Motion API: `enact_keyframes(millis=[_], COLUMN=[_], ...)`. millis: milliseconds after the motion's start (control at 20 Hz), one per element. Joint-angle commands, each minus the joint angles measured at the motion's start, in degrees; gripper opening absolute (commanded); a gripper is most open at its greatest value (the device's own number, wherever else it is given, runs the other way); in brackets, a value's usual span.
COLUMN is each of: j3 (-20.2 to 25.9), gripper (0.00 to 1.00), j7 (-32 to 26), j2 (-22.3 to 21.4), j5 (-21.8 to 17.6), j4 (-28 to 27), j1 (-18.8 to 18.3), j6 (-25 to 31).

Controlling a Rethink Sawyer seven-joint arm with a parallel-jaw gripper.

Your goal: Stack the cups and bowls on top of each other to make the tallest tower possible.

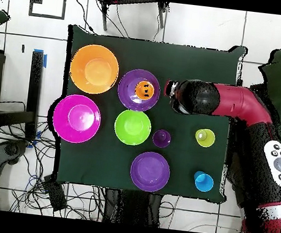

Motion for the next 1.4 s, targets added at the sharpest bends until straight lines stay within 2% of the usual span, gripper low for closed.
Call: enact_keyframes(millis=[50,400,950,1400], j3=[2.1,1.5,2.8,3.0], gripper=[1.00,1.00,1.00,1.00], j7=[-13.7,-11.0,-8.9,-8.2], j2=[0.8,-2.5,-5.0,-5.1], j5=[-5.3,-7.6,-5.7,-6.5], j4=[4.6,8.6,11.7,12.5], j1=[-0.3,-0.2,-1.6,-1.8], j6=[-3.4,-6.3,-7.7,-8.2])
